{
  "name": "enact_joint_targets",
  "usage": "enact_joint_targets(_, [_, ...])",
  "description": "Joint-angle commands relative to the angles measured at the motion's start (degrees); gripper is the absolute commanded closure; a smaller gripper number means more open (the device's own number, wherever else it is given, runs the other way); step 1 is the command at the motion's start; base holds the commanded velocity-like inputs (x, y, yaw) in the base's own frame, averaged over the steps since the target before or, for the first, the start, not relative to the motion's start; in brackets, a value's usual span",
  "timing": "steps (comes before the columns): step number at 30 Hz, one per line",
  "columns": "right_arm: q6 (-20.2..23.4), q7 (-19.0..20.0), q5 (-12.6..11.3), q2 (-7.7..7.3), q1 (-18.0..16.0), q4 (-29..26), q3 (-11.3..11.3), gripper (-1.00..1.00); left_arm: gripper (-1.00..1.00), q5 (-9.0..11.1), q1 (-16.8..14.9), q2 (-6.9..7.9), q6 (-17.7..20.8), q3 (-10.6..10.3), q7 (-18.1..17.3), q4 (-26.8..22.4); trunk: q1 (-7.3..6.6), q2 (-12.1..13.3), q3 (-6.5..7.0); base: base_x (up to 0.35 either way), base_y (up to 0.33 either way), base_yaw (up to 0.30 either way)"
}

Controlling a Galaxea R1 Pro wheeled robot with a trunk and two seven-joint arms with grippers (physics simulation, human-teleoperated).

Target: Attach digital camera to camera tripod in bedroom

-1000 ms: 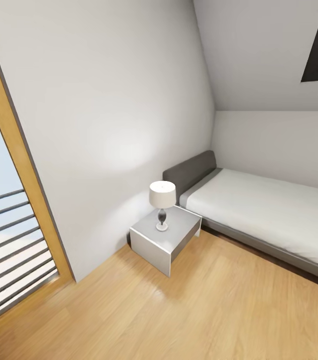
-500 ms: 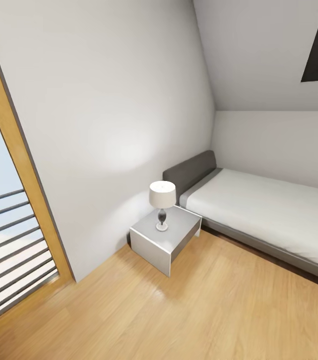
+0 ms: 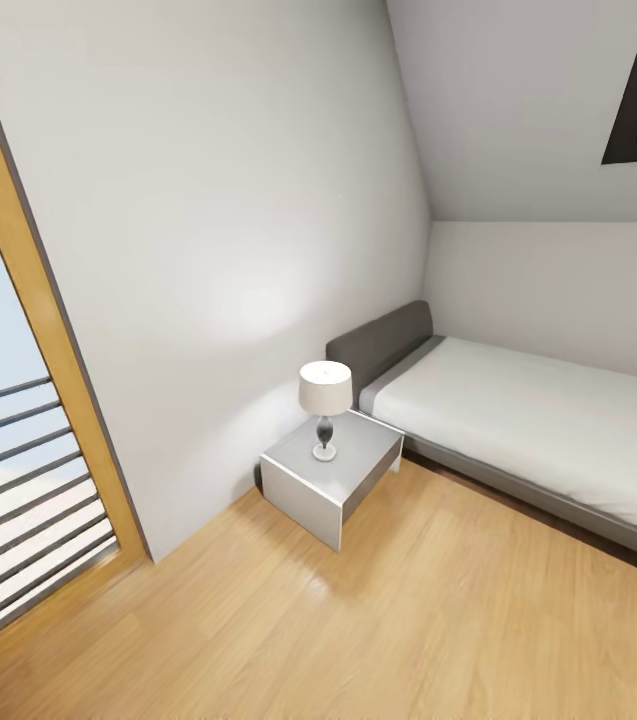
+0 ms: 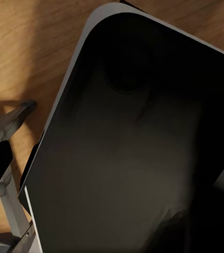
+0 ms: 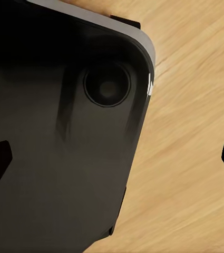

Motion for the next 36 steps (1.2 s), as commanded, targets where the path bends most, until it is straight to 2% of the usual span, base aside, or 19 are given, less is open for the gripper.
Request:
enact_joint_targets(1, [0.0, 0.0, 0.4, -0.01, 0.0, 0.0, 0.0, -1.0, -1.0, 0.1, 0.0, 0.0, -0.1, 0.1, 0.0, -0.1, 0.0, 0.0, -0.05, -0.01, 0.0, 0.0])
enact_joint_targets(36, [-0.1, 0.0, 0.3, -0.19, 0.0, 0.0, 0.0, -1.0, -1.0, 0.1, 0.0, -0.01, -0.1, 0.1, 0.0, -0.1, 0.0, 0.0, -0.05, -0.027, 0.0, -0.004])
